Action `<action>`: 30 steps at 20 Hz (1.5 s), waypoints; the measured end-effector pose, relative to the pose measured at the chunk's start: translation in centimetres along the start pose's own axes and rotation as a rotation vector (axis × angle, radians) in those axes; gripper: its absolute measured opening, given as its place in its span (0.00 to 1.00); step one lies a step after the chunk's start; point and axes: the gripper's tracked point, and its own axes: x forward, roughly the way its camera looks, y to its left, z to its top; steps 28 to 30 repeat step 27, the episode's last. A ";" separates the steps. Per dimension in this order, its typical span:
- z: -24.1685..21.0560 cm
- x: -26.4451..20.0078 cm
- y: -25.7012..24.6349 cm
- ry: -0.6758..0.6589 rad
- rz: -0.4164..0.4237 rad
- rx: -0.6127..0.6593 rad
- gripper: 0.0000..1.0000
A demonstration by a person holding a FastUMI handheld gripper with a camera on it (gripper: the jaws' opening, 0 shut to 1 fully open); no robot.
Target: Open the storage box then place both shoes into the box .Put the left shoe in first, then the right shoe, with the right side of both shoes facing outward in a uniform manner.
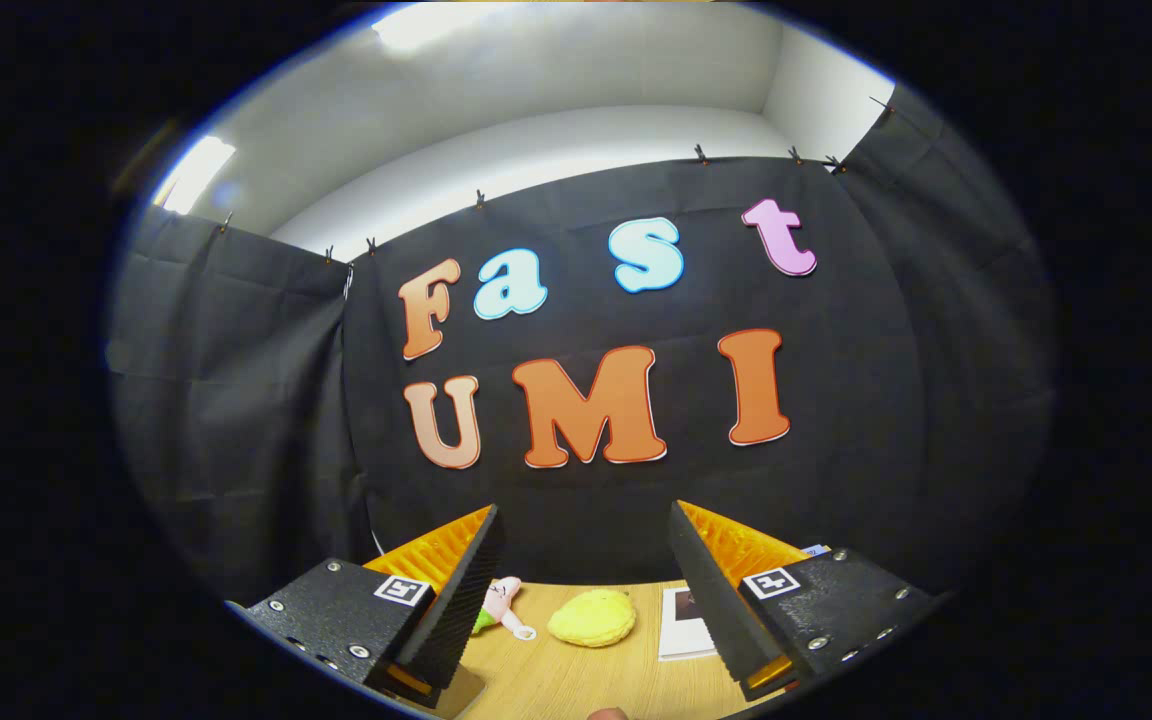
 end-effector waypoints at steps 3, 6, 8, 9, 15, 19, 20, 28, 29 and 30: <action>1.6 -0.6 -1.2 -0.049 -0.024 -0.034 0.98; 2.1 -1.0 -2.2 -0.068 -0.045 -0.079 0.98; 2.5 -1.0 -2.3 -0.084 -0.052 -0.098 0.98; 2.7 -1.2 -2.4 -0.099 -0.054 -0.104 0.98; 5.4 -3.4 -1.3 -0.239 -0.042 -0.166 0.98; 5.2 -3.4 -0.7 -0.244 -0.047 -0.211 0.98; 5.2 -3.4 -0.6 -0.241 -0.046 -0.216 0.98; 4.1 -3.1 -1.4 -0.202 -0.073 -0.204 0.99; 4.1 -3.1 -1.4 -0.202 -0.073 -0.204 0.99; 4.1 -3.1 -1.4 -0.202 -0.073 -0.204 0.99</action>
